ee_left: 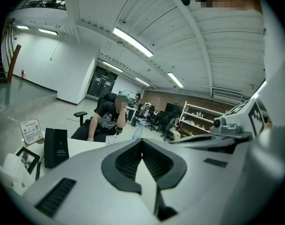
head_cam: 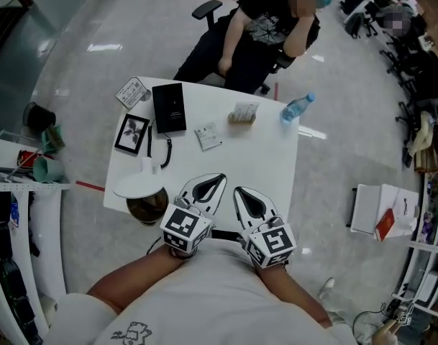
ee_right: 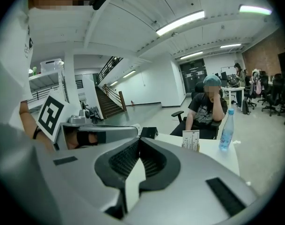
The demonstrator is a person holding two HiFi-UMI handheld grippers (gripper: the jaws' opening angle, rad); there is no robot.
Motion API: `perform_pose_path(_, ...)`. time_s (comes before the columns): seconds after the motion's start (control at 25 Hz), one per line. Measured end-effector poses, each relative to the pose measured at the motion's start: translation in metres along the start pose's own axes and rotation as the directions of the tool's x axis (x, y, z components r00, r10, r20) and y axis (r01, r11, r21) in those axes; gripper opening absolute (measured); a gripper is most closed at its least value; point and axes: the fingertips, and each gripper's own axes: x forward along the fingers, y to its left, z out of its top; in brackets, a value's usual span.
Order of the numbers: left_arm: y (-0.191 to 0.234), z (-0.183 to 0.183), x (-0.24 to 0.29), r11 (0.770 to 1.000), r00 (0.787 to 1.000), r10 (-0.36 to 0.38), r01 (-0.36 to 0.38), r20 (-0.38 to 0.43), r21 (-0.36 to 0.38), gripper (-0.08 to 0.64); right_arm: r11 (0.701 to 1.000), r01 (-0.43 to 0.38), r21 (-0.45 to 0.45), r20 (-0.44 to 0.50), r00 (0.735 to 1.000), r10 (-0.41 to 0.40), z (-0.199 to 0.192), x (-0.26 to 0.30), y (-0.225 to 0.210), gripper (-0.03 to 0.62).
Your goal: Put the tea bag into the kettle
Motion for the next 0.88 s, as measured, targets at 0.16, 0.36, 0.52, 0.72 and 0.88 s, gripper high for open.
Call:
perform_pose_path(0.16, -0.001, 0.005, 0.013, 1.0, 1.0, 0.01, -0.01, 0.002, 0.002, 0.009, 0.999, -0.022, -0.037, 0.002, 1.0, 0.022, 0.015, 0.015, -0.016, 0.012)
perform_pose_path(0.36, 0.021, -0.005, 0.031, 0.996, 0.996, 0.081, -0.079, -0.047, 0.044, 0.009, 0.994, -0.086, -0.071, -0.018, 0.996, 0.085, 0.015, 0.041, -0.029, 0.012)
perform_pose_path(0.52, 0.046, -0.014, 0.044, 0.989, 0.987, 0.142, -0.14, -0.07, 0.038, 0.009, 0.988, -0.123, -0.097, -0.037, 0.992, 0.119, 0.009, 0.069, -0.044, 0.012)
perform_pose_path(0.72, 0.074, -0.032, 0.064, 0.979, 0.973, 0.201, -0.204, -0.115, -0.007, 0.009, 0.987, -0.15, -0.06, -0.112, 0.983, 0.142, -0.013, 0.103, -0.062, 0.014)
perform_pose_path(0.88, 0.098, -0.052, 0.076, 0.965, 0.955, 0.251, -0.259, -0.16, -0.031, 0.009, 0.987, -0.16, -0.029, -0.166, 0.974, 0.153, -0.039, 0.125, -0.071, 0.016)
